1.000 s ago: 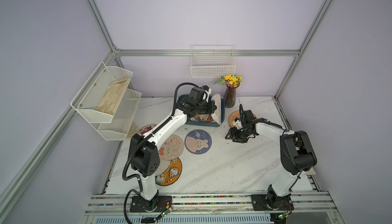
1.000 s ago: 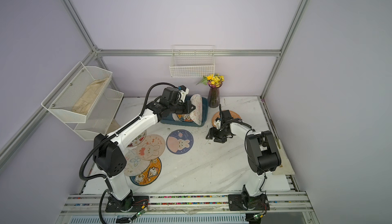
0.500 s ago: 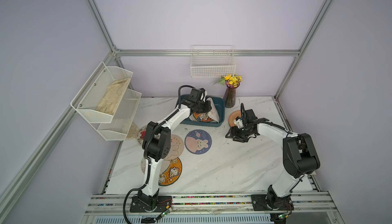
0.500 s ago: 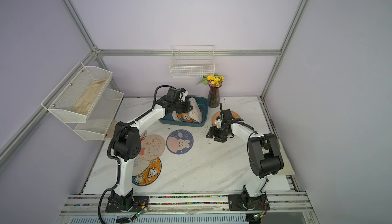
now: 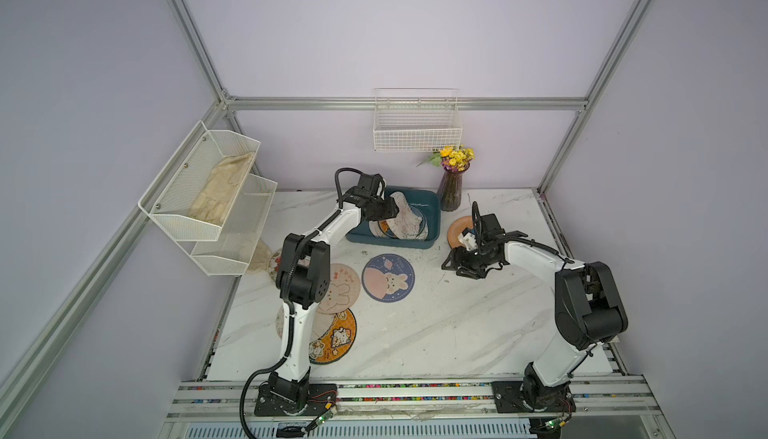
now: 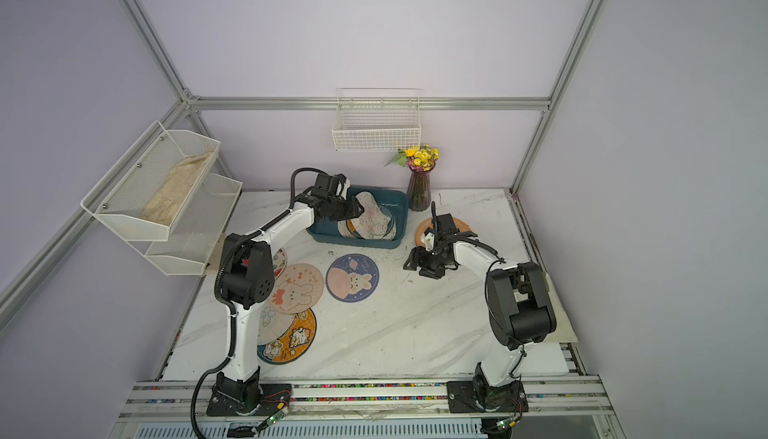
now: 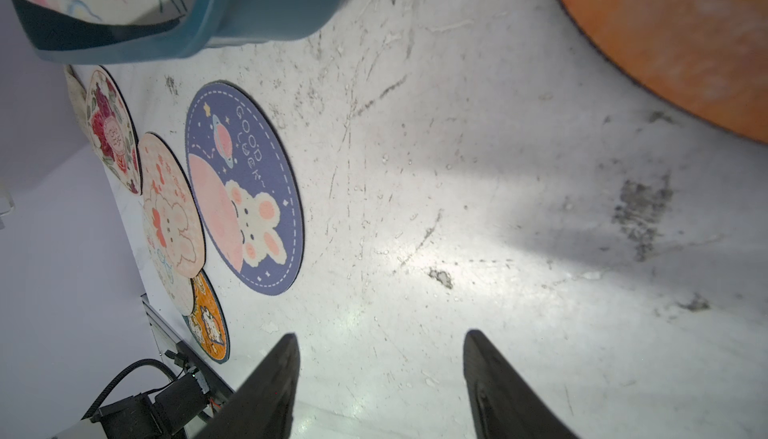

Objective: Put the coasters into the storage box
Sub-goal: Place the coaster in the storage box, then pick up the coaster from the center of the board.

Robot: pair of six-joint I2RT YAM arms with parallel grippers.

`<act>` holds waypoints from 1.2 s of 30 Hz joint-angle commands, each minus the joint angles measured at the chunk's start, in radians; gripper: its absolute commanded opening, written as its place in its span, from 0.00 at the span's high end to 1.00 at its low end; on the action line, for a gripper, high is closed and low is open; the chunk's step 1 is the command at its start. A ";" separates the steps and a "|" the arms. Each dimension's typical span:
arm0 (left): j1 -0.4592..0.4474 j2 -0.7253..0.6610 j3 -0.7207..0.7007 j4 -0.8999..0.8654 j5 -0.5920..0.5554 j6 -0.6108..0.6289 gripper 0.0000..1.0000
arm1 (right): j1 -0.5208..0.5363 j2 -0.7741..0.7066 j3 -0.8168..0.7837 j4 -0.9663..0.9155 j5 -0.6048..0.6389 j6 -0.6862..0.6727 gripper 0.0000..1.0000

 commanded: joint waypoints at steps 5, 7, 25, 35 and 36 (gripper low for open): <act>0.020 -0.134 -0.087 -0.008 -0.114 0.030 0.17 | -0.003 0.000 0.012 0.009 -0.018 0.013 0.36; 0.020 -0.159 -0.108 -0.008 -0.119 0.030 0.14 | -0.002 0.005 0.014 0.015 -0.020 0.019 0.35; 0.012 -0.543 -0.581 0.076 0.004 -0.042 0.27 | 0.001 0.021 0.041 0.043 -0.034 0.045 0.35; 0.012 -0.587 -0.797 0.114 0.016 -0.040 0.39 | 0.026 0.039 0.062 0.045 -0.043 0.047 0.36; 0.011 -0.573 -0.804 0.124 0.013 -0.035 0.41 | 0.031 0.039 0.063 0.045 -0.043 0.047 0.36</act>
